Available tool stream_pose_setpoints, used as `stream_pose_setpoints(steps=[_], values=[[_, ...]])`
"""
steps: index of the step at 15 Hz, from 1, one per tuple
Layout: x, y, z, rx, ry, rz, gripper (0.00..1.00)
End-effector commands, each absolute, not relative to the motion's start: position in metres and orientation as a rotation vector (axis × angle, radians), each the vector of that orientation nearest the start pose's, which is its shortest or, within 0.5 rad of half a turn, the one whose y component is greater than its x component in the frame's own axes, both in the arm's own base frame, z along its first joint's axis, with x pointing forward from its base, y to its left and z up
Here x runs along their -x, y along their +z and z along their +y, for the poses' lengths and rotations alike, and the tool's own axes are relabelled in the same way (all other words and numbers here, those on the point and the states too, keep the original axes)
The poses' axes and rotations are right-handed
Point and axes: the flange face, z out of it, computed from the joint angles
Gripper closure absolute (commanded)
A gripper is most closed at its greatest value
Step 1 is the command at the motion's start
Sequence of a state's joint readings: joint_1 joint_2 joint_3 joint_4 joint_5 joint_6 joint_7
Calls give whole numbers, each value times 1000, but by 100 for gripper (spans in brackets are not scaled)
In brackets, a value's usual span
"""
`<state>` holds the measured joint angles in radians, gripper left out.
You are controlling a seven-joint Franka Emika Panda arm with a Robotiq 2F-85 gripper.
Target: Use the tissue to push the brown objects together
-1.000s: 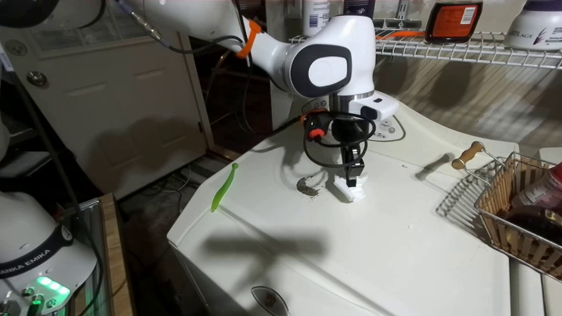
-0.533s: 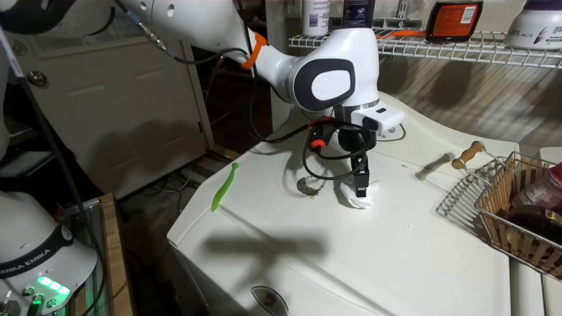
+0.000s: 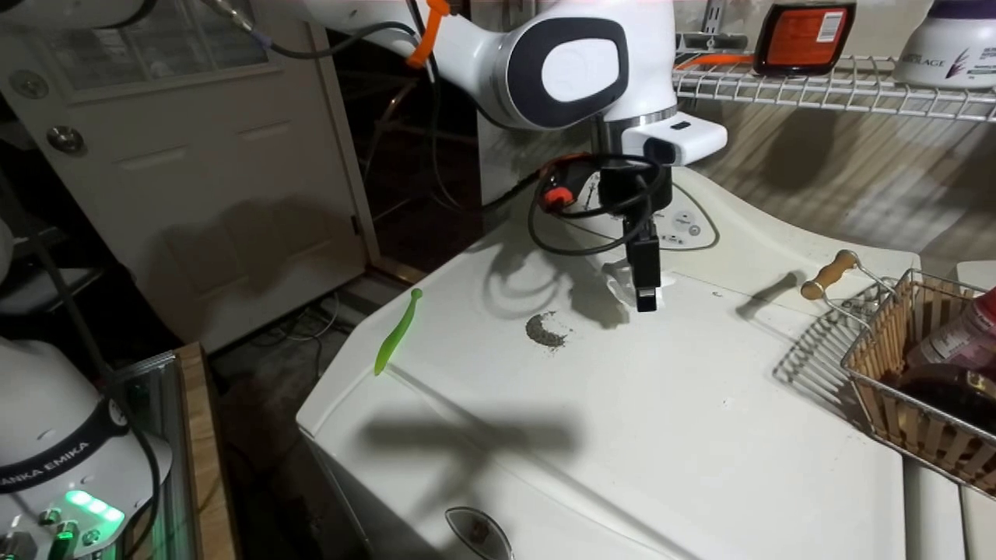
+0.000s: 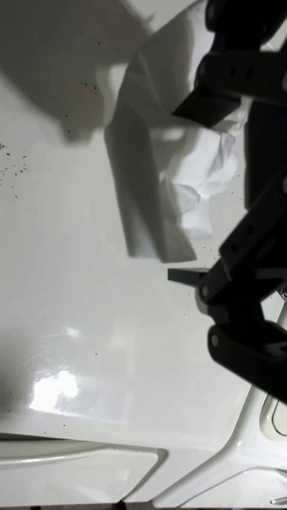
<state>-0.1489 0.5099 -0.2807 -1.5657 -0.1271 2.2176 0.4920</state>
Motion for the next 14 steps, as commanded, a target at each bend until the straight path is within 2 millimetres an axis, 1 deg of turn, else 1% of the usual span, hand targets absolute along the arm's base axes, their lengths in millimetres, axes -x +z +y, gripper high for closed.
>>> stream_pose_setpoints(steps=[1, 3, 4, 5, 6, 7, 8, 9, 10, 11, 12, 13, 14], values=[[-649, 368, -274, 3123, -211, 1363, 0], [-651, 360, -280, 3152, -241, 1370, 0], [-647, 351, -282, 3175, -119, 1337, 0], [-641, 342, -277, 3147, 40, 1247, 0], [-640, 335, -280, 3140, 100, 1245, 0], [-647, 333, -296, 3197, -86, 1401, 0], [-635, 322, -286, 3128, 226, 1267, 0], [-637, 320, -294, 3141, 177, 1305, 0], [-648, 323, -308, 3231, -69, 1386, 0], [-644, 319, -309, 3138, 61, 1387, 0], [-640, 320, -309, 3106, 151, 1338, 0], [-651, 326, -325, 3196, -143, 1429, 0], [-645, 321, -318, 3080, 82, 1370, 0]])
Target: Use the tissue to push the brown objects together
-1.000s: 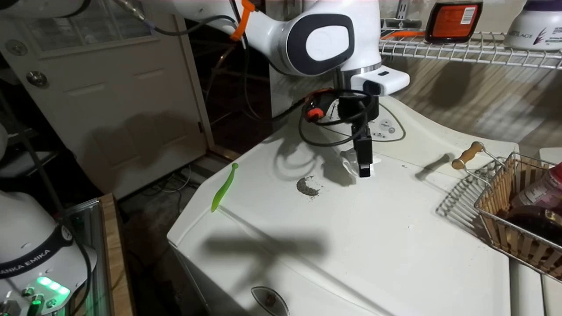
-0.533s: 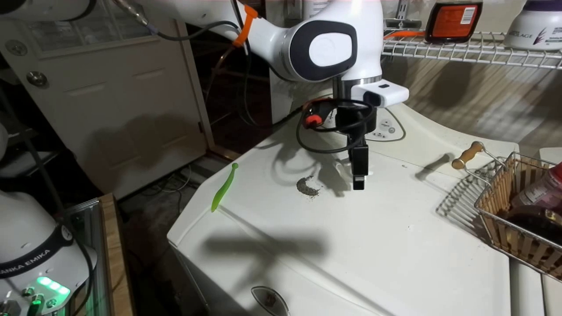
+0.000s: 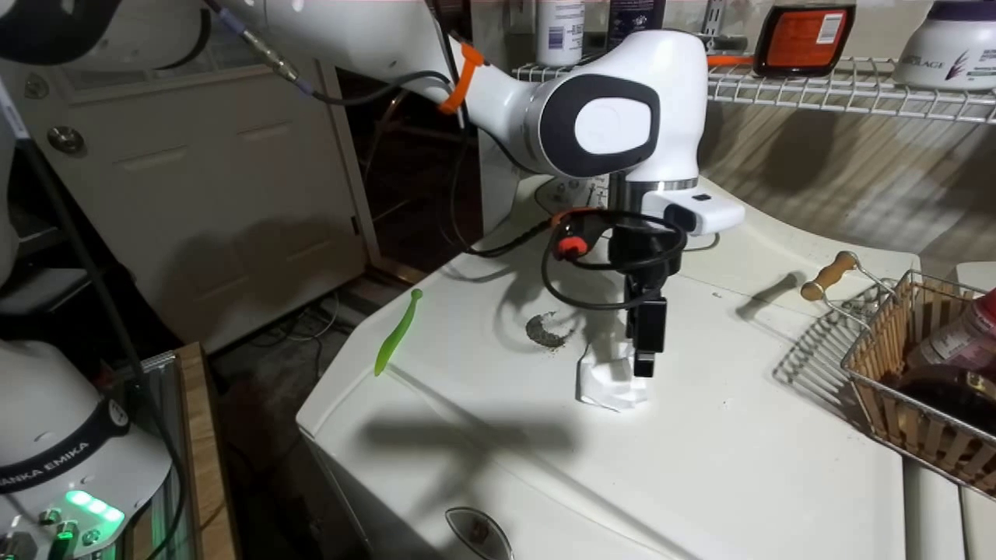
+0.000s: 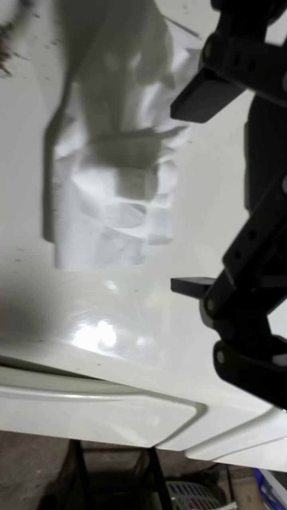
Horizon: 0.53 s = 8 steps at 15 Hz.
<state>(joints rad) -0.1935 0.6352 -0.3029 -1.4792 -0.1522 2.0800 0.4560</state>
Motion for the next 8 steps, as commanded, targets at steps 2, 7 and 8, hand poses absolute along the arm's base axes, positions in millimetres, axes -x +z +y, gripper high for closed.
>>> stream_pose_setpoints(steps=[2, 7, 8], values=[[-652, 328, -326, 3124, -111, 1428, 0], [-631, 359, -281, 3075, 52, 1188, 0], [-626, 366, -269, 3080, 92, 1108, 0]])
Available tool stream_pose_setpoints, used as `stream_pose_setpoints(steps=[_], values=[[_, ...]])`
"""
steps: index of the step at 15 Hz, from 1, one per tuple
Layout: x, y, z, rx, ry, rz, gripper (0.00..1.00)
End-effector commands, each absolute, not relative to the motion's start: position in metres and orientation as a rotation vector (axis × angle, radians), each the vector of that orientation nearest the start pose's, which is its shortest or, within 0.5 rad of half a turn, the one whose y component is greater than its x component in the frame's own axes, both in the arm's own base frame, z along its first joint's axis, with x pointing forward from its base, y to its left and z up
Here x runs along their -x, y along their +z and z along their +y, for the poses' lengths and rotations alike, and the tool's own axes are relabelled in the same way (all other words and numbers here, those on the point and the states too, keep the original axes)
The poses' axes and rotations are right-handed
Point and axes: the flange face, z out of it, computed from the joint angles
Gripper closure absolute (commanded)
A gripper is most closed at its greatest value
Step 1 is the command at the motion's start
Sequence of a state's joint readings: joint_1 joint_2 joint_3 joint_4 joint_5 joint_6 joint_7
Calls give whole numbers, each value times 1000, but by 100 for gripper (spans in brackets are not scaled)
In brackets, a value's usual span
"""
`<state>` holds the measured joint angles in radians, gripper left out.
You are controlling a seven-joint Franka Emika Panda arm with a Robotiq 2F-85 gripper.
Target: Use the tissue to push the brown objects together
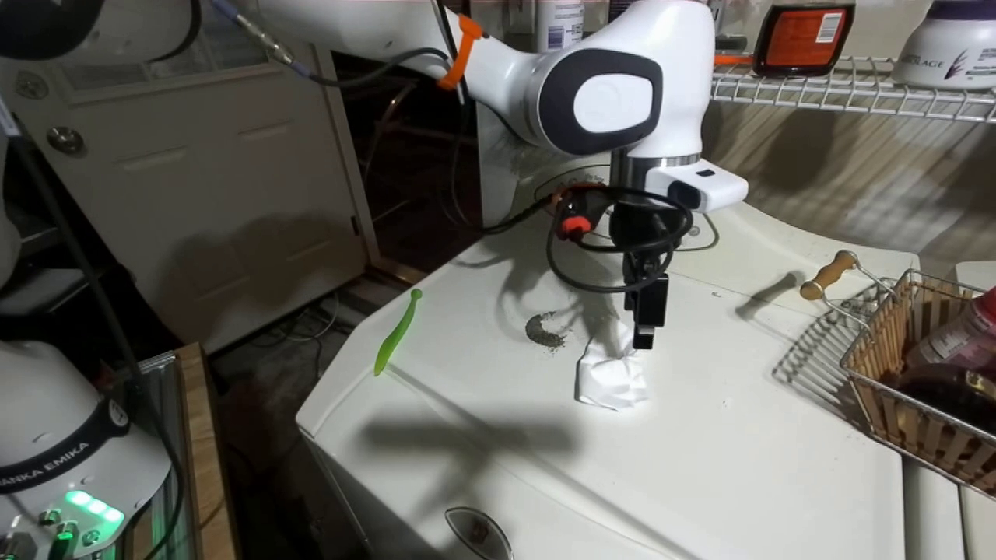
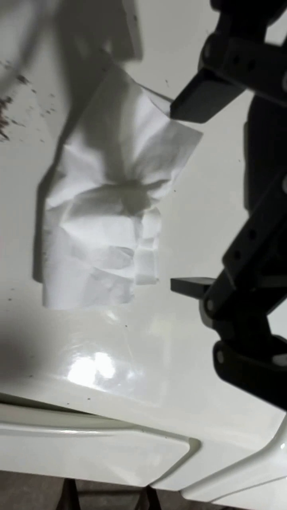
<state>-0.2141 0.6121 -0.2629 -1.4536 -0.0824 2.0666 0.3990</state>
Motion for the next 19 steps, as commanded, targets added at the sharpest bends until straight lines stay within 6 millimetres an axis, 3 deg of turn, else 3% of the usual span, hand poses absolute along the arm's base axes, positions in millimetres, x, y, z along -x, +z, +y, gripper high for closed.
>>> stream_pose_setpoints(steps=[1, 3, 7, 11, 15, 16, 19], values=[[-618, 373, -255, 3094, 111, 1023, 0], [-602, 383, -231, 3127, 181, 904, 0], [-576, 397, -203, 3178, 180, 797, 0], [-555, 411, -185, 3280, -117, 579, 0], [-531, 422, -177, 3264, -397, 363, 0], [-556, 416, -186, 3277, -299, 481, 0], [-550, 417, -187, 3275, -311, 470, 0]])
